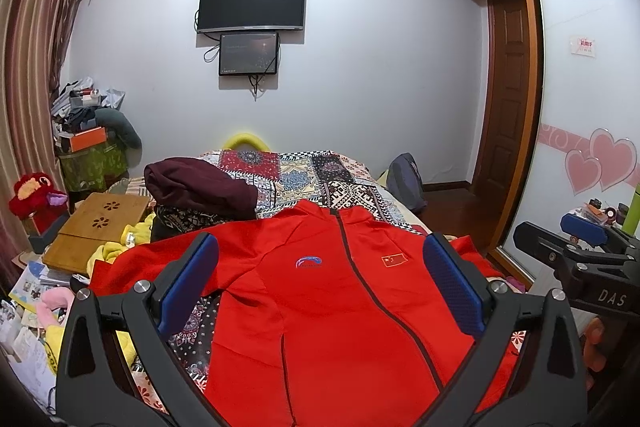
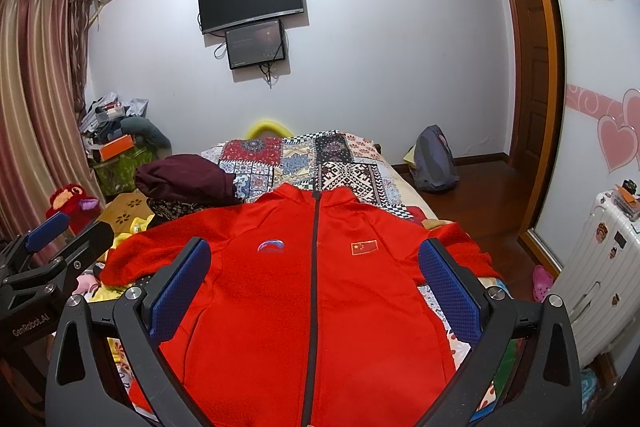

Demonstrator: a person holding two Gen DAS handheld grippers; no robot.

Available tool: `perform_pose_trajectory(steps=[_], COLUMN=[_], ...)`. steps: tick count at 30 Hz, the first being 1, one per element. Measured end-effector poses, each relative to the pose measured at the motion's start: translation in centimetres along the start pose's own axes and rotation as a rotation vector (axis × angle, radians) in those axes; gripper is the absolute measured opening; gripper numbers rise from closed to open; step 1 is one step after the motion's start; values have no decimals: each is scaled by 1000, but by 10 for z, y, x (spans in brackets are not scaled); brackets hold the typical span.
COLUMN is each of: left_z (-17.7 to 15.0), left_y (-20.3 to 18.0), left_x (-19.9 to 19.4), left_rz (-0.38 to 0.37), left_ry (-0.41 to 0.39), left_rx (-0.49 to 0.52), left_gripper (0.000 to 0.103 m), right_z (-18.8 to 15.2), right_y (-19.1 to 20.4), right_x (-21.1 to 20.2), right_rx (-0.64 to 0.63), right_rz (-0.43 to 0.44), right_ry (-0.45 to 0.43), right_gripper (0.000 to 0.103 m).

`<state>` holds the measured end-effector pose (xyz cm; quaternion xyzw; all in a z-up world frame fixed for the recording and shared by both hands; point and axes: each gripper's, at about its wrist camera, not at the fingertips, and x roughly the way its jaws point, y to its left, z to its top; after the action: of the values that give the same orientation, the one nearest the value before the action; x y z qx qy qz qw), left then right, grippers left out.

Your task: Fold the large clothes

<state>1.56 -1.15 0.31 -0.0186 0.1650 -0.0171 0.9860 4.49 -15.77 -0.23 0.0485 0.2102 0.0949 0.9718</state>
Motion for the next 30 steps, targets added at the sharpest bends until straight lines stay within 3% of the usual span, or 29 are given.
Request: perform_pose_trajectory(steps=[16, 30], left_z=[2, 10], left_y=[9, 85], left_x=[13, 65], left_rz=[9, 192], left_ry=[18, 37], left_rx=[-15, -71], left_gripper=[103, 103], right_z=[1, 16], right_y=[-1, -1], right_x=[15, 70], right_rx=[1, -8], right_rz=[-6, -9], right_ry=[33, 88], right_gripper=[103, 103])
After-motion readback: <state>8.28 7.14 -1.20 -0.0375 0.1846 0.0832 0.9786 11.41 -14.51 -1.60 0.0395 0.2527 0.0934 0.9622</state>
